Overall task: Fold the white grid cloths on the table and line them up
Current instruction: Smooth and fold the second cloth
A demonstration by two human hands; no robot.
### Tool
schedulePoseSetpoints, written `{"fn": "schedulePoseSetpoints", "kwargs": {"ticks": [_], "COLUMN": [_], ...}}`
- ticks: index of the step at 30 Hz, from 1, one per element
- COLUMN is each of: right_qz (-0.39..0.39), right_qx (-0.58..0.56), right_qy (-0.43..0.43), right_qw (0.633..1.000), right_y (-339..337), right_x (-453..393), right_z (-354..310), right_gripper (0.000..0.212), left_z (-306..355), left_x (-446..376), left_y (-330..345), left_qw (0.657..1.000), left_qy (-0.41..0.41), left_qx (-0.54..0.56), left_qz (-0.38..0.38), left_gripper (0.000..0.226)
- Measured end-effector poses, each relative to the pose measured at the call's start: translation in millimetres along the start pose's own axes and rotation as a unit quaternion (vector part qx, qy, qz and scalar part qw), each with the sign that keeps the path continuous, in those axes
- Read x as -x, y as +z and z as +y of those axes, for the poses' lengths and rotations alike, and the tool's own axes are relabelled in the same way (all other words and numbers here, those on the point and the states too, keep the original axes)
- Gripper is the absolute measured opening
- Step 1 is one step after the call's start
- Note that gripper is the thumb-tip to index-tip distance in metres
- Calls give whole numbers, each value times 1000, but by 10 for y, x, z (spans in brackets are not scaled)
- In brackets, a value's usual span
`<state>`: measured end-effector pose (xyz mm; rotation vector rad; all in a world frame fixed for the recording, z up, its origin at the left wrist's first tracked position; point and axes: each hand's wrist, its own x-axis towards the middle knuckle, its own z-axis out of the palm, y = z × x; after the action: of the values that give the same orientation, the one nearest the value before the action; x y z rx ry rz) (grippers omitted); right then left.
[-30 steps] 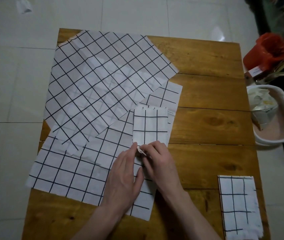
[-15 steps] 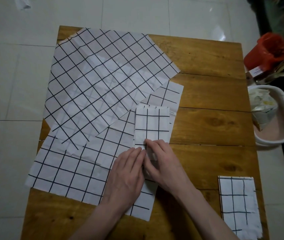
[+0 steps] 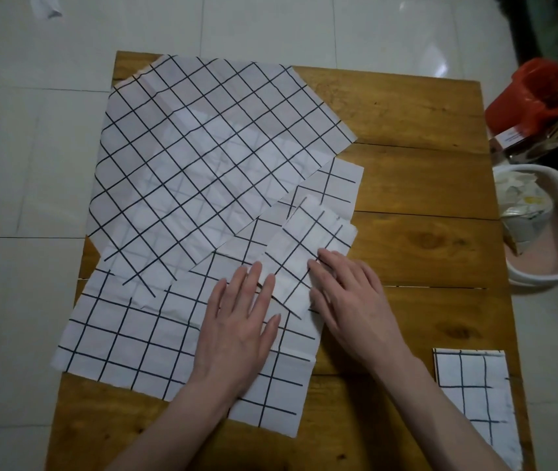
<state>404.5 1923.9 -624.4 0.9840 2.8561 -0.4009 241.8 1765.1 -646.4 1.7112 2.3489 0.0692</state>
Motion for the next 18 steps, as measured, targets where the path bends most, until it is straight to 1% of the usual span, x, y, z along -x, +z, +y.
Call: {"fn": "schedulePoseSetpoints", "kwargs": {"ticks": [4, 6, 8, 11, 13, 15, 18], "right_qz": [24, 24, 16, 18, 31, 45, 50], "right_qx": [15, 22, 32, 32, 25, 13, 12], "right_qy": [72, 113, 145, 167, 163, 139, 61], "right_qw": [997, 993, 989, 985, 986, 989, 997], "right_y": [29, 64, 96, 124, 128, 134, 165], "right_x": [100, 126, 127, 96, 103, 142, 239], "right_z": [-176, -286, -370, -428, -421, -388, -343], "right_gripper": [53, 57, 60, 61, 60, 59, 57], "left_z": [28, 88, 160, 222, 227, 228, 264], "left_x": [-151, -180, -153, -60, -26, -26, -44], "left_y": [-72, -86, -60, 40, 88, 114, 114], "left_qw": [1000, 1000, 999, 996, 997, 997, 998], "left_qy": [-15, 8, 52, 83, 79, 73, 64], "left_qx": [-6, -3, -6, -11, -17, -18, -11], "left_qz": [3, 8, 7, -7, -17, -22, -20], "left_gripper": [67, 65, 63, 62, 63, 64, 64]}}
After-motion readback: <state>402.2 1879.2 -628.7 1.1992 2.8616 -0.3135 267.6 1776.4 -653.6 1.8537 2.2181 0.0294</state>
